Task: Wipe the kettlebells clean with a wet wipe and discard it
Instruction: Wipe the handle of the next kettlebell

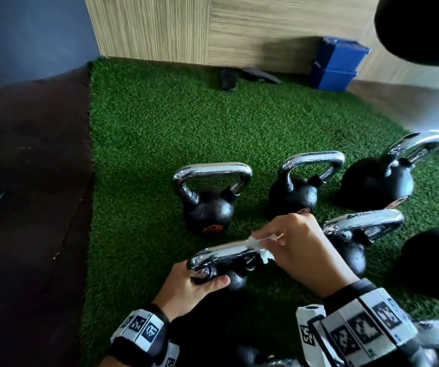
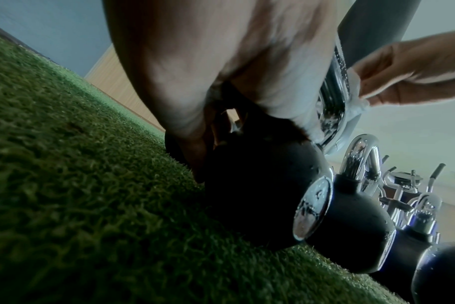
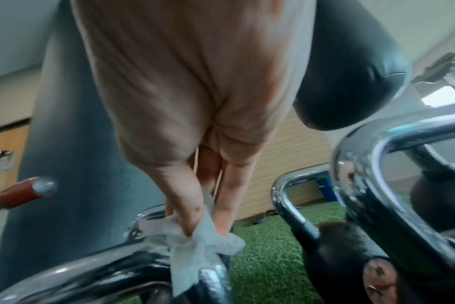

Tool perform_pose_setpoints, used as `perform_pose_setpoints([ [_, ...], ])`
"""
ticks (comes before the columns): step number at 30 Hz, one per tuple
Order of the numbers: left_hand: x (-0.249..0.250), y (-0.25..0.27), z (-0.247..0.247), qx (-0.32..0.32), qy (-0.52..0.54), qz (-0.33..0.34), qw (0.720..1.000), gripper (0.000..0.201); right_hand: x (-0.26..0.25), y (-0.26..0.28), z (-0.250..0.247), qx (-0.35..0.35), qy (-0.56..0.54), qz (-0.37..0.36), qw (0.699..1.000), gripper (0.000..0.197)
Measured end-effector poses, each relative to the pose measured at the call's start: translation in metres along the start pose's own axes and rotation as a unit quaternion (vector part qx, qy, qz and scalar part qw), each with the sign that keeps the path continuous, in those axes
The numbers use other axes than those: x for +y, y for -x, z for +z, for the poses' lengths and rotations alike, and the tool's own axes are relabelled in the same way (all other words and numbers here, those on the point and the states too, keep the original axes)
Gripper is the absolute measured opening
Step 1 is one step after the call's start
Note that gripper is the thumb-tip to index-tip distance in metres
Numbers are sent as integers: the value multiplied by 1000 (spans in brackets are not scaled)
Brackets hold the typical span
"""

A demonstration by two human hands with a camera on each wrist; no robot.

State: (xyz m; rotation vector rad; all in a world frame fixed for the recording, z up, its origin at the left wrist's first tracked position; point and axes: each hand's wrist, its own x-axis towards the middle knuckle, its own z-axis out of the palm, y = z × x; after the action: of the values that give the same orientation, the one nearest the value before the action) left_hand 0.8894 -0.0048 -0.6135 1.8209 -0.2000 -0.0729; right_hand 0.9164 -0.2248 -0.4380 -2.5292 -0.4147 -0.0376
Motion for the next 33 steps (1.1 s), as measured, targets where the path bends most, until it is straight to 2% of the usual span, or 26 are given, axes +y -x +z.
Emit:
perform_pose_setpoints([
  [7, 4, 1, -1, 1, -1, 9, 1000, 47, 24, -1, 3, 22, -21, 30, 999, 9],
  [12, 3, 2, -1, 7, -3, 10, 1000, 47, 42, -6, 13, -50, 5, 56, 997, 6],
  [16, 1, 1, 2, 18, -14, 19, 1000, 51, 54, -13, 18, -61, -20, 56, 996, 6],
  [18, -1, 1, 2, 20, -17, 21, 999, 52, 59, -14, 25, -88, -40, 79, 992, 14],
  [22, -1, 1, 3, 5, -27, 13, 1000, 48, 65, -11, 46, -151, -67, 119, 979, 43],
  [24, 1, 1, -1, -21, -39, -17, 999, 53, 69, -9, 46, -154, -88, 129, 976, 44],
  [26, 5, 0, -16, -89, -94, -48, 990, 59, 69, -9, 36, -134, -61, 127, 981, 24],
  [27, 9, -1, -27, -132, -141, -54, 980, 60, 68, -9, 26, -107, -47, 123, 986, 13],
  [29, 24, -1, -51, -178, -226, -35, 957, 57, 62, -10, 5, -41, -65, 97, 992, 11],
  [30, 34, -2, -63, -153, -263, -15, 952, 62, 57, -10, -6, -15, -104, 79, 991, 14],
  [31, 46, -1, -73, -95, -287, 1, 953, 64, 50, -10, -15, -2, -155, 57, 986, 16],
  [33, 76, 0, -83, 49, -255, 58, 964, 47, 31, -11, -27, -2, -239, 11, 971, 17],
])
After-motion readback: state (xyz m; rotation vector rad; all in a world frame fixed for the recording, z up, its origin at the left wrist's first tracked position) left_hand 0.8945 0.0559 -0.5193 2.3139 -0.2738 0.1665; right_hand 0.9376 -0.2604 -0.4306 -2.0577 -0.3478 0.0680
